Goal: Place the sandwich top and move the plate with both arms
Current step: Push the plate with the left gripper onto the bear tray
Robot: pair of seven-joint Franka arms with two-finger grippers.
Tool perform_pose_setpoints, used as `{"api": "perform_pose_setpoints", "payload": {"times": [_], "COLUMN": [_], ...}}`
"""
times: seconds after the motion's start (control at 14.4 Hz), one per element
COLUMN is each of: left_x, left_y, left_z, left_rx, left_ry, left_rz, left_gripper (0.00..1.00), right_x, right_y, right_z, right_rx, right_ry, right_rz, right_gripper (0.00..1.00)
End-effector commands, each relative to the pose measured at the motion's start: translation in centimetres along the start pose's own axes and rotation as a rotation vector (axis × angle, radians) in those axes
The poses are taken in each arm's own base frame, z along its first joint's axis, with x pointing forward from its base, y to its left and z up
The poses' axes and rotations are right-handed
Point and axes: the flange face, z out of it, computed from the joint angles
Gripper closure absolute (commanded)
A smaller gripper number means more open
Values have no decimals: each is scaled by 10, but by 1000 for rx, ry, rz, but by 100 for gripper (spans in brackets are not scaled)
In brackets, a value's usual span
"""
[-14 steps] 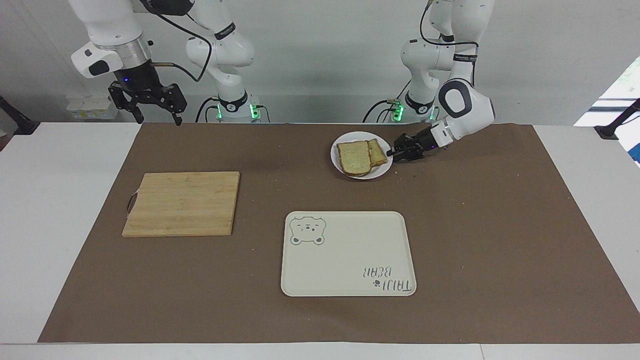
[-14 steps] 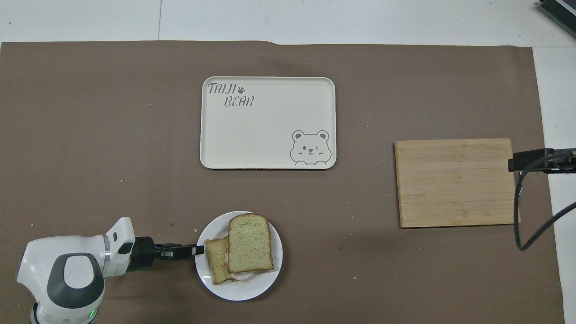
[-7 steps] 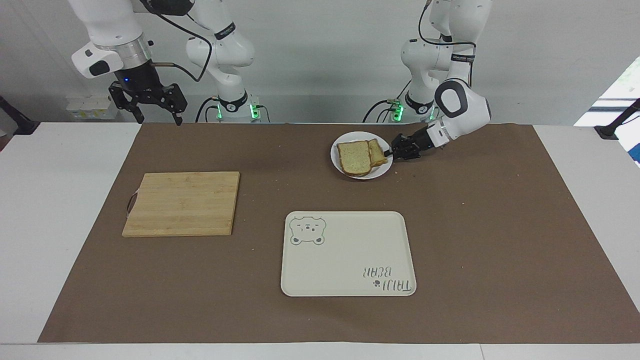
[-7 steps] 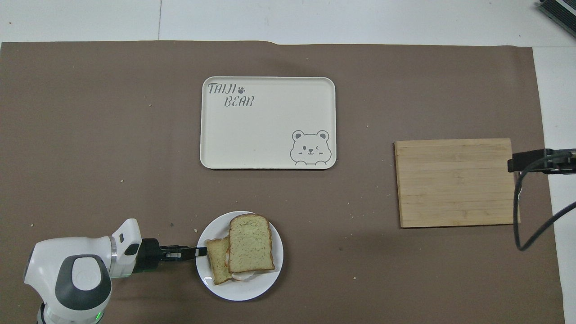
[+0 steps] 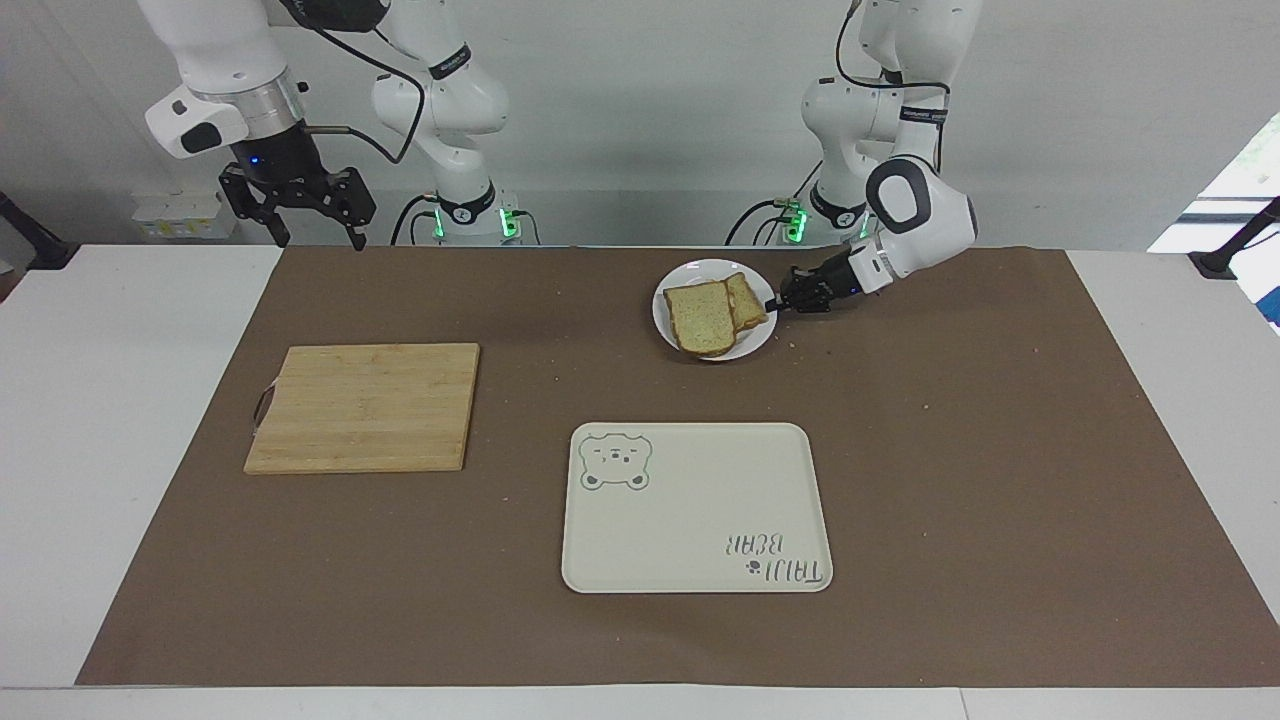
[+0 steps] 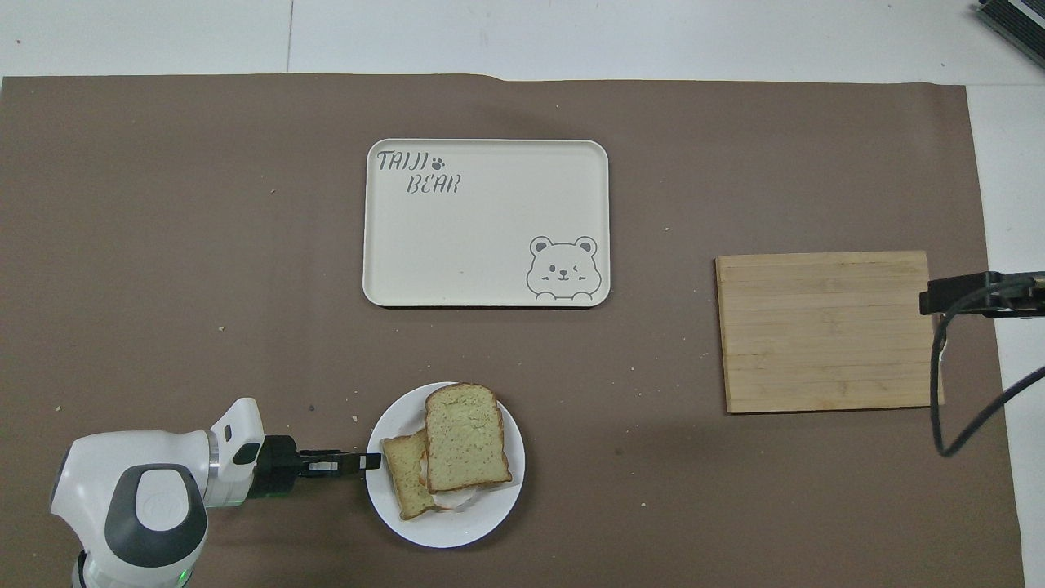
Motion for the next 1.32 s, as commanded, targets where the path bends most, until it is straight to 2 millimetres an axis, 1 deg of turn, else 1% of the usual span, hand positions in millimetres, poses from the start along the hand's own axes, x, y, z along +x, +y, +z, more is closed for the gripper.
{"api": "perform_pose_setpoints", "payload": {"times": [0.0, 0.14, 0.21, 0.35, 0.42, 0.49, 0.63, 0.7, 0.84, 0.97, 1.11, 1.25], "left_x": [-9, -2, 5, 21, 32, 41, 61, 74, 104, 130, 146, 167], "left_y": [-1, 0, 1, -2, -2, -1, 3, 7, 15, 24, 31, 35], "left_z": [6, -2, -10, -23, -31, -37, -44, -47, -55, -59, -65, -62], "left_rx": [-2, -17, -43, -103, -125, -143, -175, -186, -208, -214, -244, -229], "left_ry": [-8, 10, 19, 19, 25, 31, 58, 74, 105, 128, 188, 251], "left_rz": [-29, -35, -44, -65, -69, -70, -72, -67, -56, -40, -52, -68], "left_gripper": [100, 100, 100, 100, 100, 100, 100, 100, 100, 100, 100, 100], "right_x": [-6, -4, 0, 19, 25, 25, 20, 17, 16, 15, 15, 15], "right_y": [-2, 0, -1, 7, 11, 11, 5, 2, 2, 4, 4, 4], "right_z": [0, 0, -1, -13, -13, -13, -9, -10, -10, -9, -9, -9], "right_rx": [-2, -2, -1, 1, 0, 3, 3, 2, 4, 4, 4, 4], "right_ry": [-10, -8, 5, 16, 7, 5, -7, -7, -12, -15, -15, -16], "right_rz": [-20, -17, -19, -6, 0, 2, -9, -15, -17, -15, -15, -15], "right_gripper": [0, 0, 0, 0, 0, 0, 0, 0, 0, 0, 0, 0]}}
